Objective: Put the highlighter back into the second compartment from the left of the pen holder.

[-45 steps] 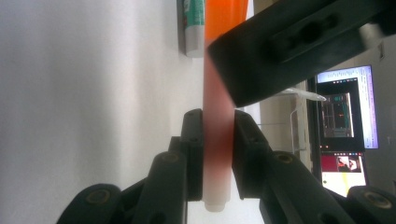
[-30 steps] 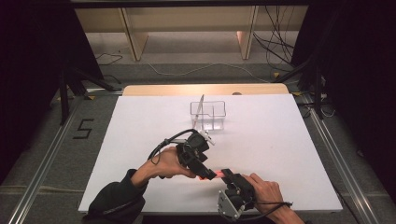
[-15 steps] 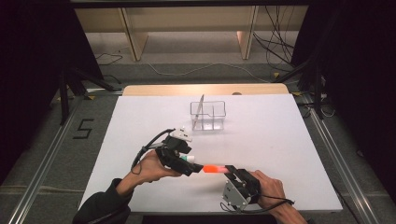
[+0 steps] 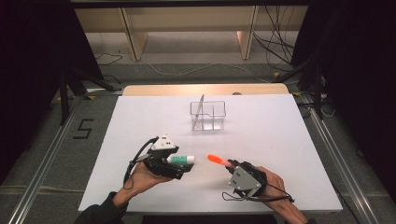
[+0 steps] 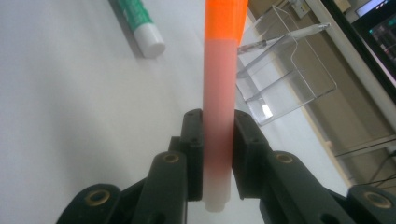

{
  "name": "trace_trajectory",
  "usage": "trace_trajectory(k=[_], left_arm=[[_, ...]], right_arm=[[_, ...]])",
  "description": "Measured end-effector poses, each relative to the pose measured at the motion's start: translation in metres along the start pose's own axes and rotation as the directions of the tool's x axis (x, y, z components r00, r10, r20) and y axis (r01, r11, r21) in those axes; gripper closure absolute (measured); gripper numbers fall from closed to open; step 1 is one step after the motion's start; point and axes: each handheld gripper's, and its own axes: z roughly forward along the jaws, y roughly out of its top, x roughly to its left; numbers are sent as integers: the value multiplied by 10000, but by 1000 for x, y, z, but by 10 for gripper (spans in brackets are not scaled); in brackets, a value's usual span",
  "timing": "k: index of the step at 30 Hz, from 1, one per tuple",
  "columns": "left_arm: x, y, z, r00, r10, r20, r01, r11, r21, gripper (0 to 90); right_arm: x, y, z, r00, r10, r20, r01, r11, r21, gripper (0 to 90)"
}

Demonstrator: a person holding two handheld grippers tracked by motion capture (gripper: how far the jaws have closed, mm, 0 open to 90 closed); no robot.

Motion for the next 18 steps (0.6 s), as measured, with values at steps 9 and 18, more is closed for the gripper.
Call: trace_trajectory(k=[9,18], left_arm=[[-2,-10,-8,9996,-34,-273,8,9953,-970,161],[2,-17,-13,9986,-386,-365,336,9911,-1289,153]], right_arm=[[-25,1,8,9739,2138,-762,-2184,9741,-585,770],[-51,5,21,9258,3610,-1124,-3713,9241,-905,769]])
